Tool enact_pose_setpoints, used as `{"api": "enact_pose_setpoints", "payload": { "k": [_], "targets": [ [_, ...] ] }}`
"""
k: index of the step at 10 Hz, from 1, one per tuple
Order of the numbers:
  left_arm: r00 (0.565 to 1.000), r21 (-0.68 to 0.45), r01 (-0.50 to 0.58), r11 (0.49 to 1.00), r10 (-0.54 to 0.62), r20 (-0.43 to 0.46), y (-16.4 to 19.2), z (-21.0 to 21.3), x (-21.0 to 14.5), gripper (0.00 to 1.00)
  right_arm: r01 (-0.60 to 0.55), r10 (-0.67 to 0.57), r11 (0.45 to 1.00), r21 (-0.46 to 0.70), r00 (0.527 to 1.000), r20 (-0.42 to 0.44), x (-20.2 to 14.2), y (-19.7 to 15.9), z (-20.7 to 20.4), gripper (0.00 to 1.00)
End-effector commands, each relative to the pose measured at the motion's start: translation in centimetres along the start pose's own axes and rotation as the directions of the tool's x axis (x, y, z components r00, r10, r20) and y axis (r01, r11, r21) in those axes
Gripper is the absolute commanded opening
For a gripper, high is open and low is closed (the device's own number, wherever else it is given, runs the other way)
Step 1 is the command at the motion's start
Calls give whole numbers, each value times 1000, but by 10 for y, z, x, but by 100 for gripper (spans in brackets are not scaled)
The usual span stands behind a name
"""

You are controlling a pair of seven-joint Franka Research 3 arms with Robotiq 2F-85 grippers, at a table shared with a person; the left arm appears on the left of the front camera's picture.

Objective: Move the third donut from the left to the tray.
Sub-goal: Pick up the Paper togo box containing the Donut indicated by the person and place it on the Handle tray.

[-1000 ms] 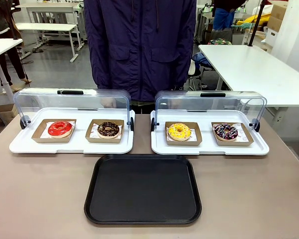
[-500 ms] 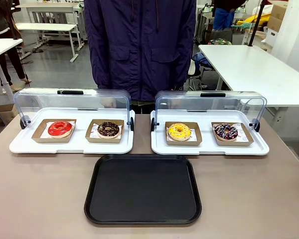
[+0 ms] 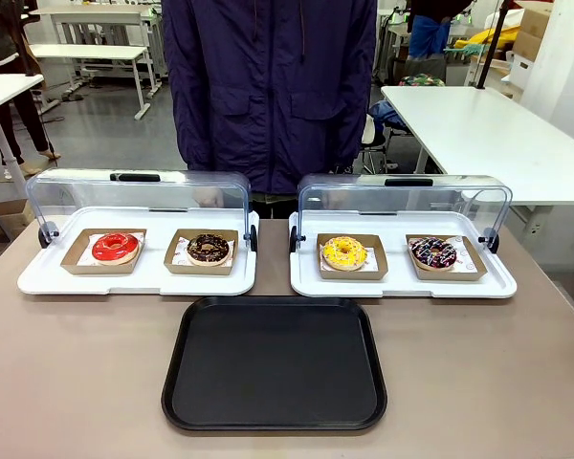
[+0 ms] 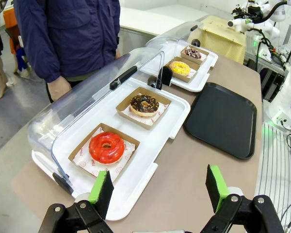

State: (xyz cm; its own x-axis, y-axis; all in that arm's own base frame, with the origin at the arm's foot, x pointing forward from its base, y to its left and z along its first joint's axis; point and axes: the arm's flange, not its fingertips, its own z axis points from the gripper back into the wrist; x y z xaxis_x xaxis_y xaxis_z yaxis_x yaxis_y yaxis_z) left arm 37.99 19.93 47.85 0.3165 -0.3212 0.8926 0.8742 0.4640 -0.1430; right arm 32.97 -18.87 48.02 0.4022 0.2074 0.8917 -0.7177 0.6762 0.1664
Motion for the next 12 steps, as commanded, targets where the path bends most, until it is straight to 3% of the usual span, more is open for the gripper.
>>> {"api": "enact_pose_setpoints", "payload": {
  "k": [1, 12],
  "targets": [
    [1000, -8, 10, 1000, -10, 8, 1, 1, 2, 100, -22, 22, 1000, 1, 999, 27, 2, -4, -1, 100],
    [1000, -8, 10, 1000, -10, 8, 1, 1, 2, 100, -22, 22, 1000, 1, 999, 27, 2, -4, -1, 100]
  ]
}}
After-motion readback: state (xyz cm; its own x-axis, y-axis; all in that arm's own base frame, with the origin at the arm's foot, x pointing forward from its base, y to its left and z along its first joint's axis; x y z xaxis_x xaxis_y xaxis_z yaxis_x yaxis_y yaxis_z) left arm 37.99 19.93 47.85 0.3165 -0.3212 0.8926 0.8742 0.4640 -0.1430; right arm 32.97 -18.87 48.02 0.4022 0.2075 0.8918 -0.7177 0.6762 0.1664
